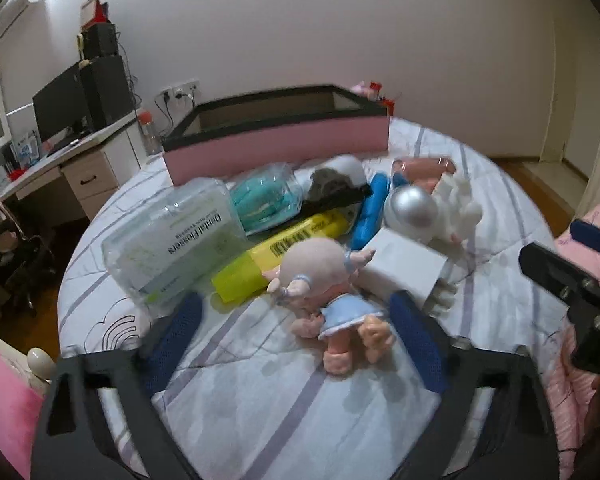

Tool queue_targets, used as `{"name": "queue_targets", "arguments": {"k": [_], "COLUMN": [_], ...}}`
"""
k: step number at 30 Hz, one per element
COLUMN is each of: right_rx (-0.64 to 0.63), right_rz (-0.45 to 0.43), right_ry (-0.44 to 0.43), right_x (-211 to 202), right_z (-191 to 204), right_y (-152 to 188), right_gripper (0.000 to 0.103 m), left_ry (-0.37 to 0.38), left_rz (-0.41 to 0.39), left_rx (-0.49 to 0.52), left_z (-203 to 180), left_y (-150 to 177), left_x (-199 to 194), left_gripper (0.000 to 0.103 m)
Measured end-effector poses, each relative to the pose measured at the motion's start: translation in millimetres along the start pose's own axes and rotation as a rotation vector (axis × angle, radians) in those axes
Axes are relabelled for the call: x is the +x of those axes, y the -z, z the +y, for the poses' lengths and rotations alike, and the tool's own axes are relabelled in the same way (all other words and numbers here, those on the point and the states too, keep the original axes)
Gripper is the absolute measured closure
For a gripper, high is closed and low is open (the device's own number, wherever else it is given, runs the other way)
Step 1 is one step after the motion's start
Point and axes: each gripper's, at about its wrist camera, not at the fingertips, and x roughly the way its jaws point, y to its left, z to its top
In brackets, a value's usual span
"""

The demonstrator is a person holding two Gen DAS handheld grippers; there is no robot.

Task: Organize rigid objects
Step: 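Grasp the white charger plug with the right tool while the left tool grasps the baby doll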

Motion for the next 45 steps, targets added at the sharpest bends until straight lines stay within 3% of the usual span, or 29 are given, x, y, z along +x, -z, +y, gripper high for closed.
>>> {"name": "queue_targets", "arguments": {"k": [3,7,9,15,25,27,30,31,33,35,39,45], "right_rx": [0.005,-0.001,-0.007,-0.050,-0.137,-0.148,-0.148,-0.150,-0.154,-0.157,-0.184,-0.189], "right_rz": [0.012,0.028,0.038,0.070,0.158,0.163,0.172,0.174,0.175,0.176,0.176,0.160], "right_ry": [-0.011,-0.027,-0.030,-0.058,-0.109,-0.115,-0.121,-0.122,-0.119,-0.141,-0.165,-0.174], "right_x": [5.6,13.7,17.4,24.7,48.3,52.2,59.8,62.1,65.1,64.2,58.6,63.1], "right_z": [-2.2,0.4,3.1,20.5,73.1,80.3,85.4,85.9,87.3,90.4,95.8,98.3], "right_y": [0.4,-0.9,-0.9,2.5,6.9,5.0,-0.2,-2.0,-5.1,-5.9,-2.5,-4.1], "right_gripper": [0.000,0.000,0.000,0.000,0.000,0.004,0.017,0.029,0.036,0.053,0.058,0.058], "left_ry": [0.052,0.051,0.075,0.092,0.036,0.038,0.056,0.056,0.055,0.059,0.067,0.064], "left_rz": [0.028,0.040,0.033,0.035,0.042,0.040,0.046,0.046,0.045,0.043,0.028,0.024], "left_rx": [-0.014,0.003,-0.007,-0.023,-0.073,-0.079,-0.081,-0.077,-0.069,-0.068,-0.062,-0.062], "left_z": [3.3,-1.1,-0.2,10.9,47.1,51.1,52.3,52.4,51.7,53.2,52.4,50.7], "left_y": [0.1,-0.1,1.2,9.5,23.2,23.0,21.6,21.4,21.0,20.3,18.8,16.8], "left_x": [4.9,12.7,15.2,0.2,-13.3,-11.2,-5.2,-4.2,-1.7,-0.3,1.2,2.6], "left_gripper": [0.034,0.034,0.056,0.055,0.055,0.053,0.052,0.052,0.051,0.051,0.055,0.055]}}
